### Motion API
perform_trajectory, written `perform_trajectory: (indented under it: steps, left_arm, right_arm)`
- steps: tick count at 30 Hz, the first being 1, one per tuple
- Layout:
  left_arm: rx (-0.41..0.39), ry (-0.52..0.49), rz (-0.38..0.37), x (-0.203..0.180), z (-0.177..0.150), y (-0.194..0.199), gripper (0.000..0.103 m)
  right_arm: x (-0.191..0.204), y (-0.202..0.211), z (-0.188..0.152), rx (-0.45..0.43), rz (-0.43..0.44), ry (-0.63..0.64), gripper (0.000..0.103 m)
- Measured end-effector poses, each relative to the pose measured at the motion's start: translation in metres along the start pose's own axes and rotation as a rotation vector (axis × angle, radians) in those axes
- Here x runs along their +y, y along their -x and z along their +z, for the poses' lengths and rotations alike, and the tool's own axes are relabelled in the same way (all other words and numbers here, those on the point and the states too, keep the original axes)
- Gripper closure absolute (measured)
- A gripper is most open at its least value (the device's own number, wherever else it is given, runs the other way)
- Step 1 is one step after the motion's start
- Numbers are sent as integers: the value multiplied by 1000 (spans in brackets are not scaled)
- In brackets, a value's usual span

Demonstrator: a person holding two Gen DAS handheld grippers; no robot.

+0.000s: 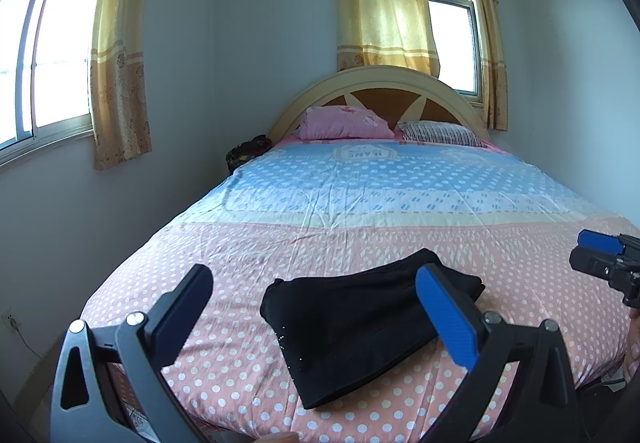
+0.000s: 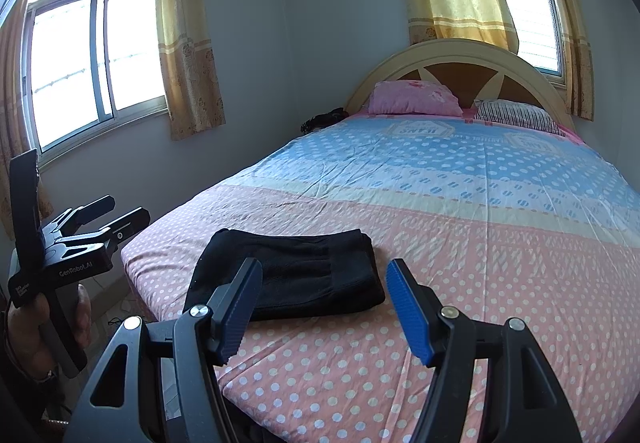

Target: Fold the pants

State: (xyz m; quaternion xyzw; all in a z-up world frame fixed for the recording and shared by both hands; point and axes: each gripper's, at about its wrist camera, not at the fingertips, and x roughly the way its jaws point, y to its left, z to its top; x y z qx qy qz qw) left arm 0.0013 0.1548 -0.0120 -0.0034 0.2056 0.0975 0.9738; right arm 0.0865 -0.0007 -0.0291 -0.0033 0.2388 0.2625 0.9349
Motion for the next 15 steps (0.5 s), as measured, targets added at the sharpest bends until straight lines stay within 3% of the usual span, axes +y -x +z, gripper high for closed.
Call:
perform_trajectory:
  steps: [15]
  left_arm:
    - [29, -17, -2, -4, -10, -9, 0]
  right_arm:
    - [-2, -3, -7, 17, -2, 14, 37]
